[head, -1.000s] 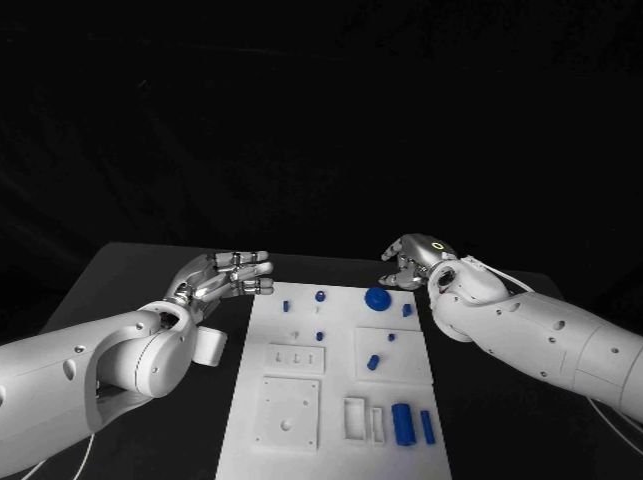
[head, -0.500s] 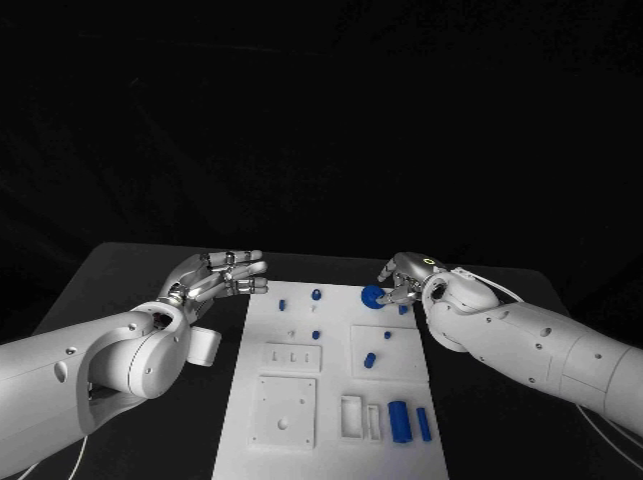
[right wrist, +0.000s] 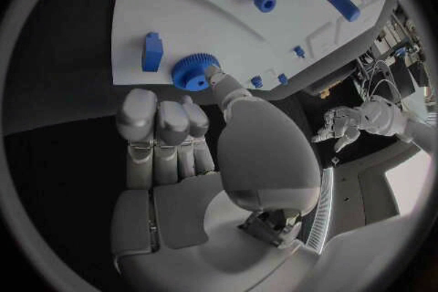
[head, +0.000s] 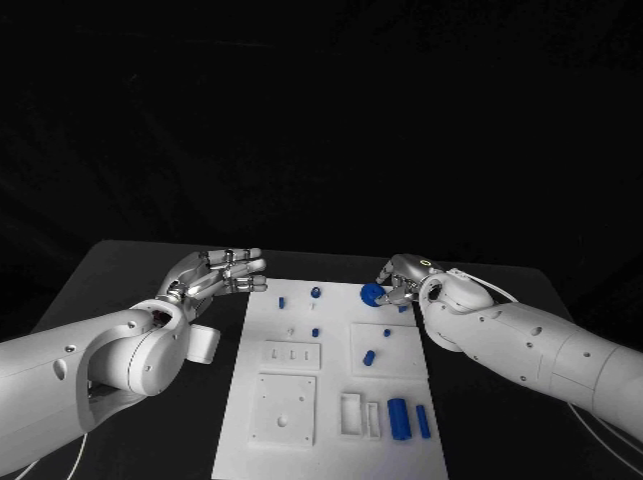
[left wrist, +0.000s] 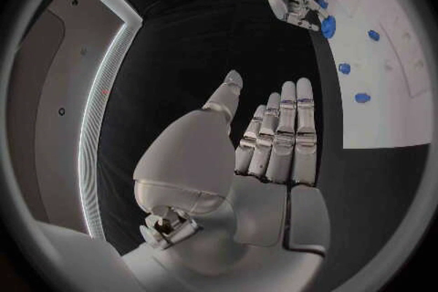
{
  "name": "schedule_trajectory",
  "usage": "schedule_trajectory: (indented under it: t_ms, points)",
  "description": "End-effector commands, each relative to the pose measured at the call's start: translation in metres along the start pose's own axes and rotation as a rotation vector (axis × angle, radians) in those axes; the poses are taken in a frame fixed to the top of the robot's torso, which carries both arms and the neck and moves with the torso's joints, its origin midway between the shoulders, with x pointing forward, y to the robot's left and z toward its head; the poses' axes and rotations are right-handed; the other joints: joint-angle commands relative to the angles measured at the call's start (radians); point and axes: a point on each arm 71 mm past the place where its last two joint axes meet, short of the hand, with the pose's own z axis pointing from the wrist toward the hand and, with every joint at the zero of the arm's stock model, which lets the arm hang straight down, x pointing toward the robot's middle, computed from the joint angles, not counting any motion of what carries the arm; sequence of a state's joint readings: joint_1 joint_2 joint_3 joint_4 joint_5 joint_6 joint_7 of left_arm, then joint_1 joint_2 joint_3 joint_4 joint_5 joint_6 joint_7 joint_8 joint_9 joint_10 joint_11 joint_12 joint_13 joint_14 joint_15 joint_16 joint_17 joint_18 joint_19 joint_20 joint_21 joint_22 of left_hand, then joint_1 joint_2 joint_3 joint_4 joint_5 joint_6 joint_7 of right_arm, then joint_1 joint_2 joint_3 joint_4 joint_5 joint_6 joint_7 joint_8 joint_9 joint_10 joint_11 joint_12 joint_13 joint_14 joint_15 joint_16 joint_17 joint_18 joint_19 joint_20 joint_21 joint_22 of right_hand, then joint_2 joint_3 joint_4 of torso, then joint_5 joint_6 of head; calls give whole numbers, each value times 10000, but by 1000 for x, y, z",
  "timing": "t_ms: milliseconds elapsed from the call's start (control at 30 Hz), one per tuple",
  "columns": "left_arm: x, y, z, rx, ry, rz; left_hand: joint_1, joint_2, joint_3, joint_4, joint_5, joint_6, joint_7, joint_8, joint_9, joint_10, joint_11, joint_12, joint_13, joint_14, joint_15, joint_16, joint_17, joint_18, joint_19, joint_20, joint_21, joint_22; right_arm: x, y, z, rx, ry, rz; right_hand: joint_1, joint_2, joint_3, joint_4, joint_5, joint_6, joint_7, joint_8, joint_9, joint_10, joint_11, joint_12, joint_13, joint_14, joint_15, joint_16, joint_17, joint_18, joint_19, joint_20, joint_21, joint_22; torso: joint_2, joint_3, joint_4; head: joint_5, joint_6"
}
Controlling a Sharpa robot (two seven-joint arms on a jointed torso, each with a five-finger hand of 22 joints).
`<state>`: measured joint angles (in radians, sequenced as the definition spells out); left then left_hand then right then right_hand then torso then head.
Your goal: Assemble the parts on the task board
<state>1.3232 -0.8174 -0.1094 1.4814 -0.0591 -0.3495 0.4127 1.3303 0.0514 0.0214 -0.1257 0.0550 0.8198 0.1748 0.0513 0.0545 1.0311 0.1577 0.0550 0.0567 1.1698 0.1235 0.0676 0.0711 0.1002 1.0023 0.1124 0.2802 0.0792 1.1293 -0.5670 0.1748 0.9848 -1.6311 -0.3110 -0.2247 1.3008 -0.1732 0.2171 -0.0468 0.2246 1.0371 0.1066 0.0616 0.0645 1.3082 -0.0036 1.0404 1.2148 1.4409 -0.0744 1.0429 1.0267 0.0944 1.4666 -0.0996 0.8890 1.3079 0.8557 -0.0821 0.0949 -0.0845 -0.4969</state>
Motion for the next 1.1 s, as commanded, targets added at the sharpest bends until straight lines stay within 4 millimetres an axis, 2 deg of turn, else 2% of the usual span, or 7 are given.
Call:
schedule_trajectory:
  t_ms: [33,267,1100]
  points:
    - [2,-2,1,125,132,-65,-85,30,-10,-57,31,-44,-12,40,5,-47,-36,45,13,-64,14,-38,8,-97,-77,-15,59,-11,2,1,1,-75,101,-32,-94,0,128,8,-38,68,-3,9,5,88,4,42,11,96,10,44,27,-63,486,78,48,1132,-3,-9,6,4,2]
    - [3,-1,2,109,147,-98,-105,33,-19,-37,29,-63,-12,41,5,-48,-36,47,13,-65,14,-38,8,-96,-78,-13,59,-13,4,-1,2,23,184,17,-118,20,169,22,-44,85,-5,10,5,95,4,56,22,98,7,51,42,-63,484,77,65,1134,1,-7,6,-12,27]
    - [5,-1,3,69,161,-104,-77,28,-16,-38,30,-135,-3,36,1,-65,-29,47,13,-72,18,-39,7,-91,-79,-10,58,-15,9,2,7,120,470,123,-184,22,10,123,-44,-103,30,9,3,69,31,33,16,103,27,37,83,-50,459,97,105,1129,14,4,1,12,-40]
